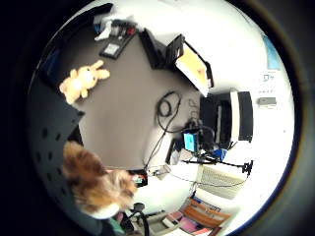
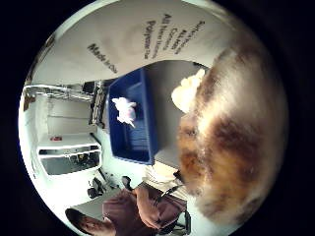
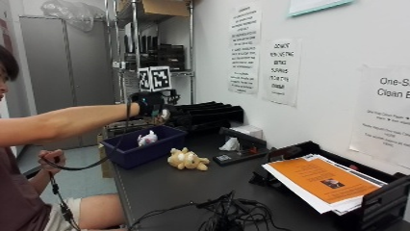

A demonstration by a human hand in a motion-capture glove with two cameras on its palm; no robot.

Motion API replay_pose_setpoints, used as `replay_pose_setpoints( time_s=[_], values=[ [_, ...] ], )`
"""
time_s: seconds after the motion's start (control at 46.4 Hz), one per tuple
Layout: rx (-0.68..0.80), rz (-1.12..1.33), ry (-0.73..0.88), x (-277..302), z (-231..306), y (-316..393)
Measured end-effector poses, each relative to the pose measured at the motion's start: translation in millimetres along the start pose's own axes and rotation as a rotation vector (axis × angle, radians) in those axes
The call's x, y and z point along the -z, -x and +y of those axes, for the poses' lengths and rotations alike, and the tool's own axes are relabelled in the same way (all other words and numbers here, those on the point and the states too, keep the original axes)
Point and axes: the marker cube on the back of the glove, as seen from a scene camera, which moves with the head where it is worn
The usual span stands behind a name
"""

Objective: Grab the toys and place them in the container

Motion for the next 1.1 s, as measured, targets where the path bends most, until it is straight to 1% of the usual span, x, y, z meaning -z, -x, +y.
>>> replay_pose_setpoints(
  time_s=[0.172,0.302,0.495,0.646,0.754,0.861,0.991,1.098],
  values=[
    [0.071,0.024,-0.054,49,-2,41],
    [0.15,-0.006,-0.079,68,-4,88],
    [0.303,-0.093,-0.07,59,-2,178],
    [0.389,-0.128,-0.052,53,1,226],
    [0.428,-0.146,-0.048,51,1,251],
    [0.432,-0.155,-0.038,48,1,259],
    [0.422,-0.153,0.037,41,2,264],
    [0.432,-0.095,0.191,27,8,267]
  ],
)
